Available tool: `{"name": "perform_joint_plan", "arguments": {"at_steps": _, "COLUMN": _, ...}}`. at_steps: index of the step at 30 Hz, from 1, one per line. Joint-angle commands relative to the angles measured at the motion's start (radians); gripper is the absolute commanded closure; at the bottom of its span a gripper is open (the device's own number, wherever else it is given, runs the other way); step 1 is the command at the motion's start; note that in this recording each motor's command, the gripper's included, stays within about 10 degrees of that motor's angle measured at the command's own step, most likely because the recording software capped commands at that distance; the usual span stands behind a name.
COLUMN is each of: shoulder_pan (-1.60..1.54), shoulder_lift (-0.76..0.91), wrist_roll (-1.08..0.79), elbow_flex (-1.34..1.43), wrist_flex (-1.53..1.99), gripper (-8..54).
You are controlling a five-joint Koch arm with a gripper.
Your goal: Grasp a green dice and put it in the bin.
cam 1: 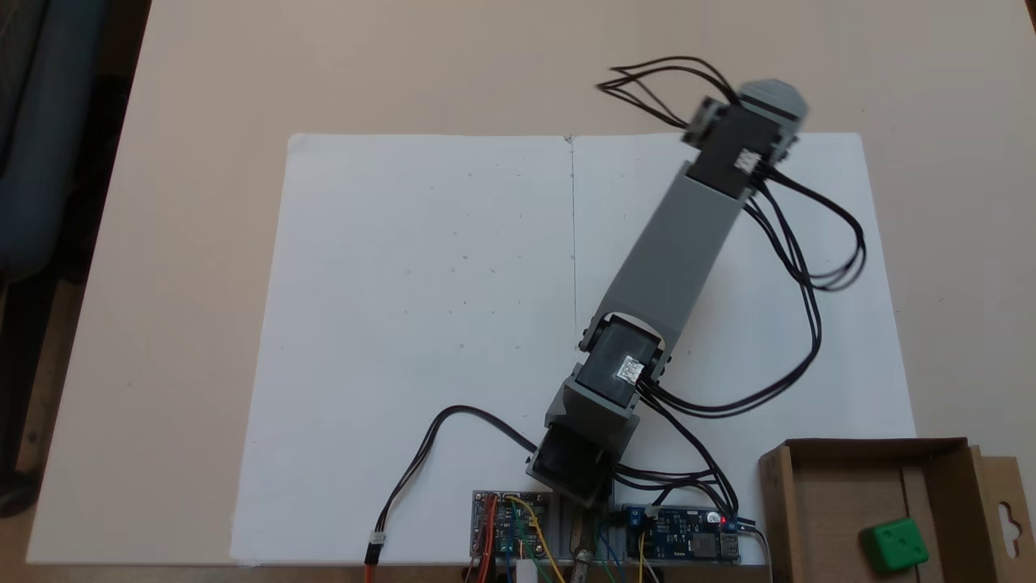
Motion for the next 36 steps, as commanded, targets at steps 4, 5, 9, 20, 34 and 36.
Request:
{"name": "perform_joint_plan", "arguments": {"at_steps": 4, "shoulder_pan": -0.173, "shoulder_lift": 0.106, "wrist_roll": 0.049, "elbow_flex": 0.1, "wrist_flex": -0.11, "gripper": 2.1}}
{"name": "perform_joint_plan", "arguments": {"at_steps": 5, "shoulder_pan": -0.202, "shoulder_lift": 0.14, "wrist_roll": 0.048, "elbow_flex": 0.163, "wrist_flex": -0.187, "gripper": 2.2}}
{"name": "perform_joint_plan", "arguments": {"at_steps": 9, "shoulder_pan": -0.27, "shoulder_lift": 0.252, "wrist_roll": 0.005, "elbow_flex": 0.439, "wrist_flex": -0.339, "gripper": 2.0}}
{"name": "perform_joint_plan", "arguments": {"at_steps": 20, "shoulder_pan": -0.341, "shoulder_lift": 0.653, "wrist_roll": 0.0, "elbow_flex": 1.16, "wrist_flex": -0.793, "gripper": 1.8}}
{"name": "perform_joint_plan", "arguments": {"at_steps": 34, "shoulder_pan": -0.453, "shoulder_lift": 0.804, "wrist_roll": -0.005, "elbow_flex": 1.595, "wrist_flex": -1.293, "gripper": 3.3}}
{"name": "perform_joint_plan", "arguments": {"at_steps": 36, "shoulder_pan": -0.442, "shoulder_lift": 0.804, "wrist_roll": -0.006, "elbow_flex": 1.66, "wrist_flex": -1.365, "gripper": 3.3}}
